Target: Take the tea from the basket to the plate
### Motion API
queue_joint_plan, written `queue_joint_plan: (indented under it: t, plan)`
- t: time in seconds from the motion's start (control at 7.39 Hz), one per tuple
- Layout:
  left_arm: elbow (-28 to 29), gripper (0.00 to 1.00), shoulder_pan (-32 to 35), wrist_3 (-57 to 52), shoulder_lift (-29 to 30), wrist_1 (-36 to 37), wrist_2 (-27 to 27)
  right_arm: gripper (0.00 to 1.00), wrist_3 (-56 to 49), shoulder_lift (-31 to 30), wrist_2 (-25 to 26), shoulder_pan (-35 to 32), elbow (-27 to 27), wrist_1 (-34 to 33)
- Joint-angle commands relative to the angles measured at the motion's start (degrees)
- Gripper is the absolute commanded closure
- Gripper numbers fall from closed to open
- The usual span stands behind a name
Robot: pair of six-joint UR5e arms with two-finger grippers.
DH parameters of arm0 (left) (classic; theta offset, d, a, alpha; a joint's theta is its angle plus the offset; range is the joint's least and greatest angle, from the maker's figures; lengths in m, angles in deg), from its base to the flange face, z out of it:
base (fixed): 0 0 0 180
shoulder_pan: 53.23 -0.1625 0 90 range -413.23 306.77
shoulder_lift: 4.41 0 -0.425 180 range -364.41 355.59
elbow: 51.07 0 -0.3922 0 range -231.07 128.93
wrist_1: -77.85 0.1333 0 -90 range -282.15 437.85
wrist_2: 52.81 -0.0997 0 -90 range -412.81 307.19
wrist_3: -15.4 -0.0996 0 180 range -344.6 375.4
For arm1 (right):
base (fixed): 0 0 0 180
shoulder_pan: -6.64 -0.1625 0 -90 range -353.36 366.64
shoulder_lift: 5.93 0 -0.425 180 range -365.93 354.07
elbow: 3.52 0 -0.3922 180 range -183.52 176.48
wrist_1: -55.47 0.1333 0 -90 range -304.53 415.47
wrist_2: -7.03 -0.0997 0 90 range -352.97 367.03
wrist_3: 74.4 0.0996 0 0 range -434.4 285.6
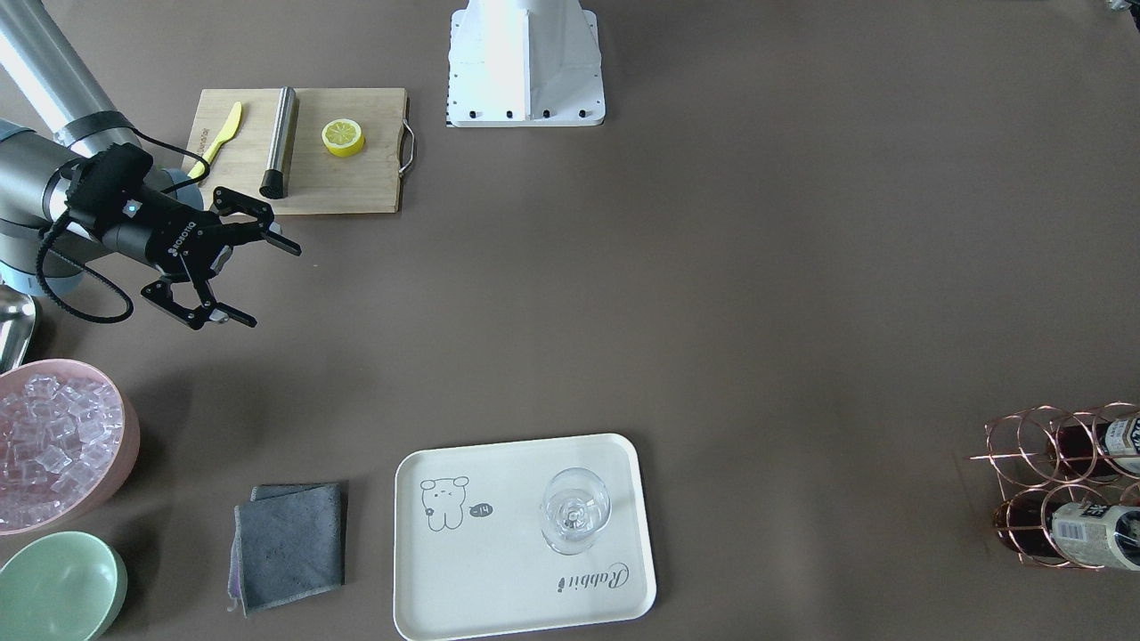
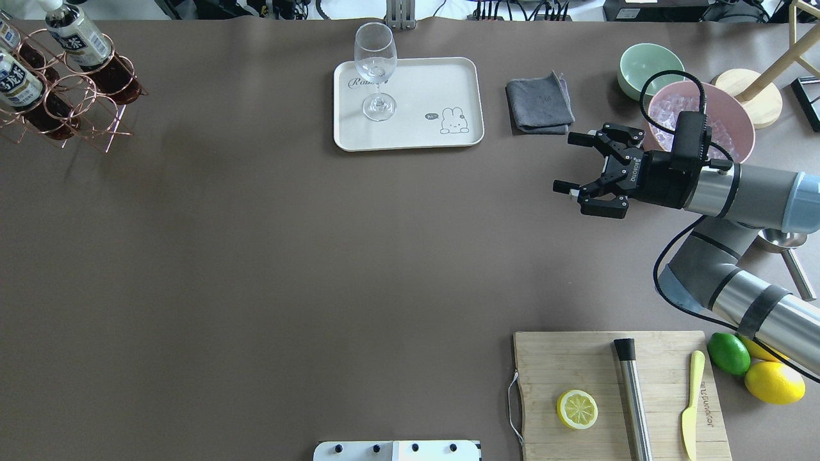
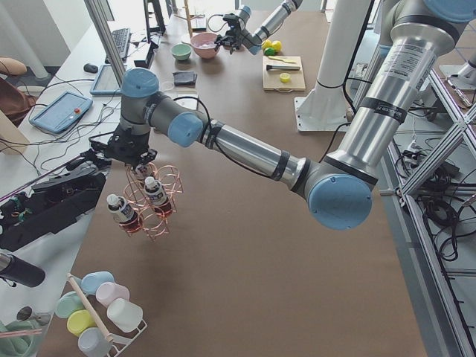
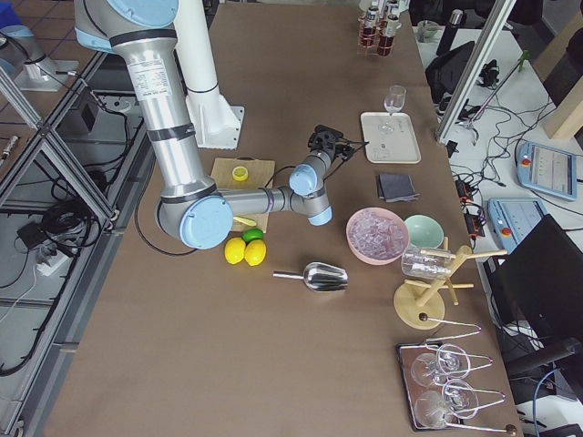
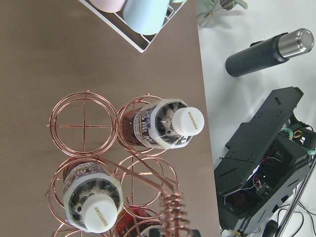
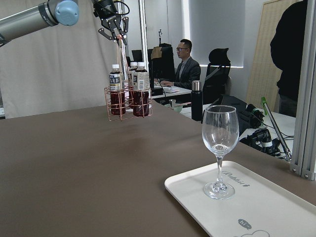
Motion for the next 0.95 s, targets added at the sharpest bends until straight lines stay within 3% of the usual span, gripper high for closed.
queue_joint_plan:
  t: [0.0,0.27,0.41,0.68,0.81]
  plan:
    - [-15.2,1.0,-3.04,6.96,-3.72,11.05,0.05,0.0,0.02,0.29,-0.04,0.9,0.1,-0.11]
    - [-29.08,1.0,-8.9,14.2,-6.11,19.19,-0.04,0.0,0.02,0.21,-0.04,1.17,0.19,-0.11]
    - [-32.97,1.0,-14.68,19.27,-5.41,20.89,-0.65,0.0,0.02,0.21,-0.04,1.26,0.19,-0.03]
    - [-34.5,1.0,-24.44,30.34,1.59,22.39,-0.83,0.0,0.11,0.29,-0.04,1.26,0.28,-0.03]
    - [-34.5,1.0,-27.8,32.31,6.24,26.49,-0.92,0.0,0.11,0.21,-0.04,1.26,0.28,-0.03]
